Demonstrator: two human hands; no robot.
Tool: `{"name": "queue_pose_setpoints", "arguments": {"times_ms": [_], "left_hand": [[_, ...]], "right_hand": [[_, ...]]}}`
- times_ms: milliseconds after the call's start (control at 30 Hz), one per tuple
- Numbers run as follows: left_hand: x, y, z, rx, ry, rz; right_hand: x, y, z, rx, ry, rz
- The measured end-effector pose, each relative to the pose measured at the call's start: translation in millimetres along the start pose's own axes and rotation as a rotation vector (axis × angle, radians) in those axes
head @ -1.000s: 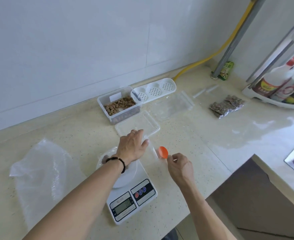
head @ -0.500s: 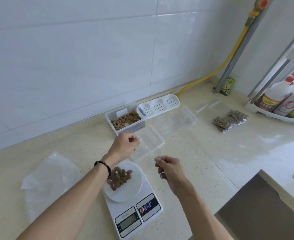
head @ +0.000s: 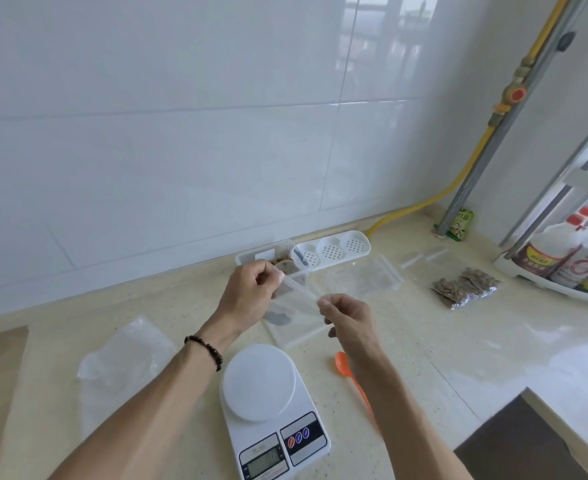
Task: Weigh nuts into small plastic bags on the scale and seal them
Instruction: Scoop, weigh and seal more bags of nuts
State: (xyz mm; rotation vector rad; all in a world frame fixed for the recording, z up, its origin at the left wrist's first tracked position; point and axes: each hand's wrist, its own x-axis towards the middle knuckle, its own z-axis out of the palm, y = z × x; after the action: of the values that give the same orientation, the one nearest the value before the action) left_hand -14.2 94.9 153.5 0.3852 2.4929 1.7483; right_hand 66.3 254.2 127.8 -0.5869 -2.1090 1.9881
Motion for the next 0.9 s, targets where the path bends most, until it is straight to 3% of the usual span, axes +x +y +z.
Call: {"name": "queue_pose_setpoints", "arguments": {"times_ms": [133,267,400,600,900], "left_hand": [[-10,12,2,-0.069,0.043,0.035],[-14,18,-2,-0.09,-0.033,0.05],[-18,21,-4,-0.112,-0.083,0.099],[-23,30,1,-0.18,-0.068,0.108],[-17,38,-1,-0.196,-0.114,0.121]], "right_hand": [[0,-12,-1,-0.094,-0.002,-0.067],[-2,-23,-8,-0.165,0.066,-0.1],[-10,-41,-11,-0.229,-0.045,-0.195],[-7,-55,-10,-0.438,-0.023,-0.243],[-6,-73,-13,-0.548,-0.104,-0.363]]}}
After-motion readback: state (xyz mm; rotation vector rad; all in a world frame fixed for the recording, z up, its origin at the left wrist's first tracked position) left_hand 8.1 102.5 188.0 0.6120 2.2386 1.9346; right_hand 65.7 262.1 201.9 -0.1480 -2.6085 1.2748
